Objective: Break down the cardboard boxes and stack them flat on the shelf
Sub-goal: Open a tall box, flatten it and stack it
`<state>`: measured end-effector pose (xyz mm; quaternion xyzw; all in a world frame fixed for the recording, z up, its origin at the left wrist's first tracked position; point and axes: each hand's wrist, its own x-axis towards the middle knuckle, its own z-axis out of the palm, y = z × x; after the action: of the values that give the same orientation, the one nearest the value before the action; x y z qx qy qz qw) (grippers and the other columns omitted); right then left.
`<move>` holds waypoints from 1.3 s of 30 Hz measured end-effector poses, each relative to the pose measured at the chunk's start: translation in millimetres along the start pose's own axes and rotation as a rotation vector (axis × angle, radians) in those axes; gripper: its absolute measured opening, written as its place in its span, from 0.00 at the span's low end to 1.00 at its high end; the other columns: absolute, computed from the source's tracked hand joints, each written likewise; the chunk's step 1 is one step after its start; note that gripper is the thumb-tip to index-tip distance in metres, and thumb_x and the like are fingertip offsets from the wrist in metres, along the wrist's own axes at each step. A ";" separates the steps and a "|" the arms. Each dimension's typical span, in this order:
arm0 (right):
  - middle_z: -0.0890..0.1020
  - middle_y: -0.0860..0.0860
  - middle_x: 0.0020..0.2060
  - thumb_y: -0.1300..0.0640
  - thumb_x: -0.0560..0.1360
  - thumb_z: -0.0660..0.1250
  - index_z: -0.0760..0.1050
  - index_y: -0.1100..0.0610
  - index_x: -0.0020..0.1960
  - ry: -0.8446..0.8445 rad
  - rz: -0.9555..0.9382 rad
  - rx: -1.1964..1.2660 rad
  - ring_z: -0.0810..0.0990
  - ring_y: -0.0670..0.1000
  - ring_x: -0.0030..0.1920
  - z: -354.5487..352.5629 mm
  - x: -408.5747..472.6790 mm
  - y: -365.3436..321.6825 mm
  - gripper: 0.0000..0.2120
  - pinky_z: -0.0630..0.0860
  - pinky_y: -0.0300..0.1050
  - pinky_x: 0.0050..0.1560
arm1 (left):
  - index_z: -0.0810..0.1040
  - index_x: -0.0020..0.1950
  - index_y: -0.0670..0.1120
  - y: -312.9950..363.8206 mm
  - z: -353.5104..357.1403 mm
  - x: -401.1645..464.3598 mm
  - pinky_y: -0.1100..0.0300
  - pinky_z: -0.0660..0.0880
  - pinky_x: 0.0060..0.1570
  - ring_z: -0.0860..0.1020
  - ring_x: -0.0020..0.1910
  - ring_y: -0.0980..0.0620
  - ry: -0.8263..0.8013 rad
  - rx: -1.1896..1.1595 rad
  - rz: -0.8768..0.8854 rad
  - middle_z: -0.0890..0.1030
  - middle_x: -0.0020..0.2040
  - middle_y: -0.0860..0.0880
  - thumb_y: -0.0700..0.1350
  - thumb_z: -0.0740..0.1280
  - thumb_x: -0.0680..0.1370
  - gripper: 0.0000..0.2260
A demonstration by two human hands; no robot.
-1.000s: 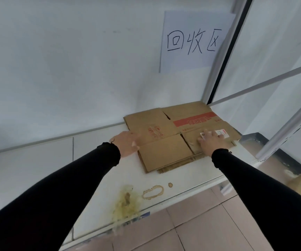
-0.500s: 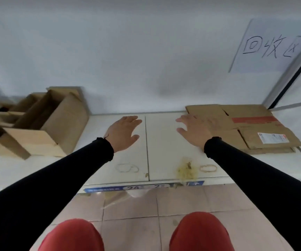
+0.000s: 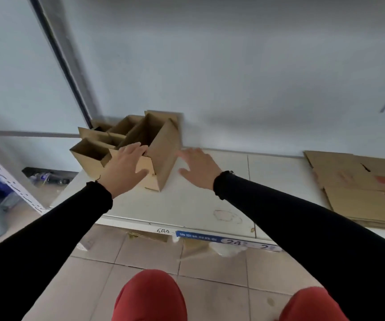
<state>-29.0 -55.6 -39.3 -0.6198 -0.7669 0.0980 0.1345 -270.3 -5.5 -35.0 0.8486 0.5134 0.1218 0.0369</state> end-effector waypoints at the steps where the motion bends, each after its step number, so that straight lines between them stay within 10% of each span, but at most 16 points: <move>1: 0.67 0.54 0.76 0.52 0.82 0.62 0.60 0.51 0.80 -0.034 -0.018 0.008 0.65 0.58 0.74 5.6 9.9 -12.8 0.28 0.66 0.55 0.71 | 0.62 0.79 0.49 -12.3 0.9 2.1 0.45 0.61 0.74 0.61 0.77 0.42 -0.012 -0.002 -0.035 0.62 0.79 0.46 0.52 0.70 0.78 0.32; 7: 0.55 0.53 0.81 0.57 0.81 0.64 0.50 0.53 0.83 -0.114 -0.081 -0.016 0.57 0.57 0.80 36.0 68.8 -61.6 0.36 0.60 0.53 0.77 | 0.61 0.80 0.48 -54.4 13.8 18.3 0.46 0.58 0.76 0.59 0.78 0.41 -0.092 0.064 -0.138 0.61 0.80 0.45 0.47 0.71 0.78 0.33; 10: 0.54 0.53 0.82 0.54 0.83 0.63 0.52 0.54 0.82 -0.158 -0.086 -0.144 0.58 0.58 0.79 48.9 85.7 -64.0 0.32 0.60 0.53 0.77 | 0.72 0.70 0.49 -58.9 20.7 24.1 0.48 0.65 0.71 0.69 0.71 0.42 0.001 0.105 -0.080 0.76 0.69 0.46 0.42 0.71 0.77 0.22; 15: 0.71 0.50 0.51 0.56 0.83 0.61 0.74 0.55 0.62 0.028 -0.150 -0.257 0.77 0.52 0.50 50.1 64.7 -51.6 0.09 0.72 0.44 0.45 | 0.76 0.50 0.54 -43.9 23.6 19.7 0.53 0.72 0.55 0.73 0.55 0.46 0.132 0.039 0.061 0.80 0.48 0.52 0.44 0.65 0.81 0.04; 20: 0.70 0.48 0.44 0.53 0.83 0.57 0.69 0.53 0.46 0.140 -0.113 -0.087 0.71 0.50 0.43 9.0 11.3 0.4 0.08 0.66 0.44 0.41 | 0.81 0.57 0.54 -17.3 4.8 20.2 0.59 0.67 0.63 0.70 0.65 0.52 0.008 -0.162 0.165 0.74 0.66 0.55 0.55 0.69 0.79 0.10; 24: 0.73 0.47 0.44 0.52 0.83 0.60 0.70 0.52 0.48 0.247 -0.099 0.051 0.70 0.48 0.44 -63.5 -36.6 33.8 0.06 0.68 0.45 0.43 | 0.84 0.57 0.51 46.2 -32.2 25.7 0.53 0.74 0.61 0.75 0.63 0.57 -0.048 -0.632 0.152 0.77 0.65 0.55 0.57 0.72 0.77 0.13; 28: 0.78 0.39 0.52 0.52 0.82 0.63 0.76 0.50 0.58 0.377 0.006 0.316 0.77 0.42 0.50 -138.6 -61.7 54.0 0.07 0.73 0.37 0.48 | 0.77 0.40 0.42 122.2 -71.1 30.8 0.53 0.71 0.42 0.74 0.38 0.46 -0.113 -1.050 0.156 0.76 0.38 0.45 0.53 0.70 0.79 0.16; 39: 0.67 0.45 0.74 0.46 0.81 0.66 0.63 0.46 0.78 0.284 0.471 0.752 0.69 0.47 0.70 -136.5 -135.1 127.4 0.27 0.69 0.46 0.67 | 0.76 0.42 0.45 183.8 -13.4 46.3 0.61 0.70 0.39 0.74 0.33 0.52 -0.134 -1.408 -0.369 0.78 0.36 0.50 0.48 0.68 0.81 0.10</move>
<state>159.8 -162.8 37.7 -0.6925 -0.4904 0.3114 0.4277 -94.6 -52.0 20.3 0.5292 0.4447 0.3626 0.6251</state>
